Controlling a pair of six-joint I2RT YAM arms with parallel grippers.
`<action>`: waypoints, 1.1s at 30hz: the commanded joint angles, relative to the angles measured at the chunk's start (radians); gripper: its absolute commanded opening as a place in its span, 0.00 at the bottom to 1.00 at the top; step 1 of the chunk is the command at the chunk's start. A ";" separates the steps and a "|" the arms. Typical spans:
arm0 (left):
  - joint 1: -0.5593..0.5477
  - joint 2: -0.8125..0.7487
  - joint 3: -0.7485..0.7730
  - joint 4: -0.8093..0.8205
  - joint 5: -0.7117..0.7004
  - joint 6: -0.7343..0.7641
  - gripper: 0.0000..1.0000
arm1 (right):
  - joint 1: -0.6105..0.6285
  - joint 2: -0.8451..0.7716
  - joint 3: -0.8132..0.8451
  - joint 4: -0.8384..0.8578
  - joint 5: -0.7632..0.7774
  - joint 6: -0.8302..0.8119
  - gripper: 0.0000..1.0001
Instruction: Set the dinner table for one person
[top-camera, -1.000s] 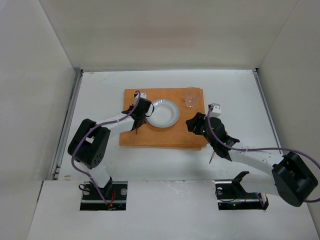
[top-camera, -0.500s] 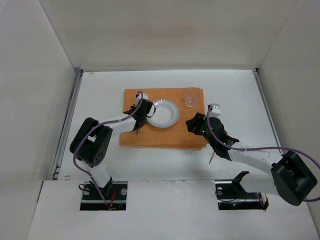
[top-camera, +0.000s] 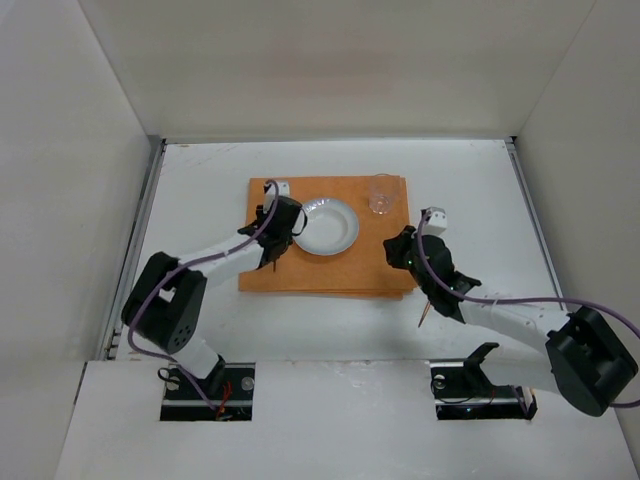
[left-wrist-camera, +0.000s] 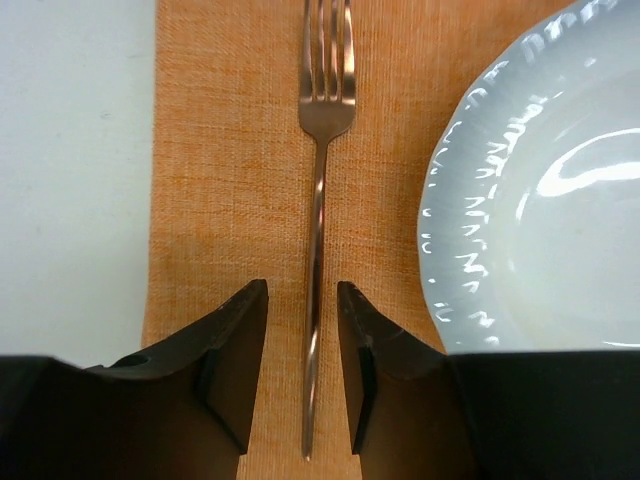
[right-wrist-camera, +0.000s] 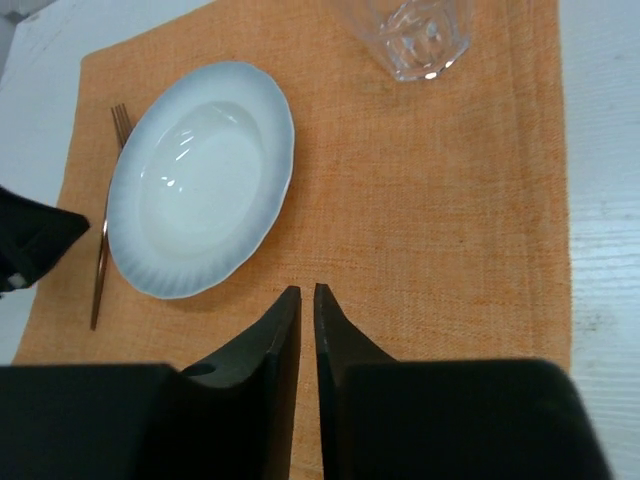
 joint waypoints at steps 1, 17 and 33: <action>0.011 -0.149 -0.033 0.047 0.010 -0.083 0.32 | -0.022 -0.039 -0.009 0.036 0.073 -0.002 0.13; 0.066 -0.453 -0.547 0.650 0.090 -0.344 0.35 | -0.117 -0.110 0.060 -0.642 0.206 0.274 0.04; 0.091 -0.539 -0.610 0.684 0.132 -0.370 0.36 | -0.278 -0.032 0.083 -0.802 0.154 0.265 0.41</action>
